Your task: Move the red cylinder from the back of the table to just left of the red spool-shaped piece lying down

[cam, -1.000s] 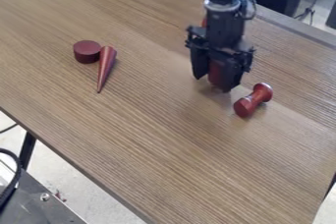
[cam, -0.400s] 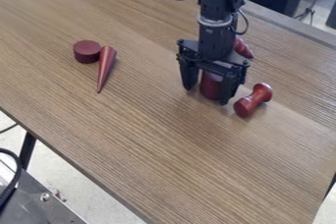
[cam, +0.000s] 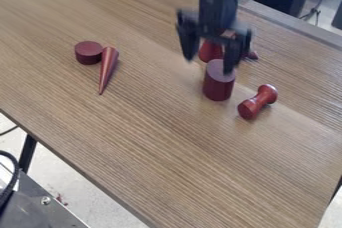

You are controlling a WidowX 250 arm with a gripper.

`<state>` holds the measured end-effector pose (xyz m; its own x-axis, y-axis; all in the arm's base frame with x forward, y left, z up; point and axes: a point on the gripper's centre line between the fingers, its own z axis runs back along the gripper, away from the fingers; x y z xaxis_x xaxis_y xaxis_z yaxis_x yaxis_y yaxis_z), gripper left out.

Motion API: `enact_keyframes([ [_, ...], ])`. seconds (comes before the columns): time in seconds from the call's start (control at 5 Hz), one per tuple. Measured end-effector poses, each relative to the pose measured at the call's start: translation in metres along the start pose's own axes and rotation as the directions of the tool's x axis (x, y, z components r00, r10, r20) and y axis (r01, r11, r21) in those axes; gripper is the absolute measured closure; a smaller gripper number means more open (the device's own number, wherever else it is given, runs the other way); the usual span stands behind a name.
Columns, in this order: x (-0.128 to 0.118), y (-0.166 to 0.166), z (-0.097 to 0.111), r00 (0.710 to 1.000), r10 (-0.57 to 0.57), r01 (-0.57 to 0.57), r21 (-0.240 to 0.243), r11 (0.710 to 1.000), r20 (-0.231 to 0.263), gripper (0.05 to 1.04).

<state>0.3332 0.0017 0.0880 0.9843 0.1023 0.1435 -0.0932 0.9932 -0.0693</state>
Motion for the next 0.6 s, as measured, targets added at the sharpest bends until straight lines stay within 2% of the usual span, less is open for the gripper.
enact_keyframes([
  [0.2,0.012,0.023,0.038,0.992,0.056,-0.064,0.074,0.995,0.113,0.083],
  [0.4,0.016,0.04,0.053,0.987,0.114,-0.122,0.066,0.99,0.114,0.083],
  [0.6,0.012,0.058,0.037,0.984,0.17,-0.172,0.057,0.983,0.047,0.083],
])
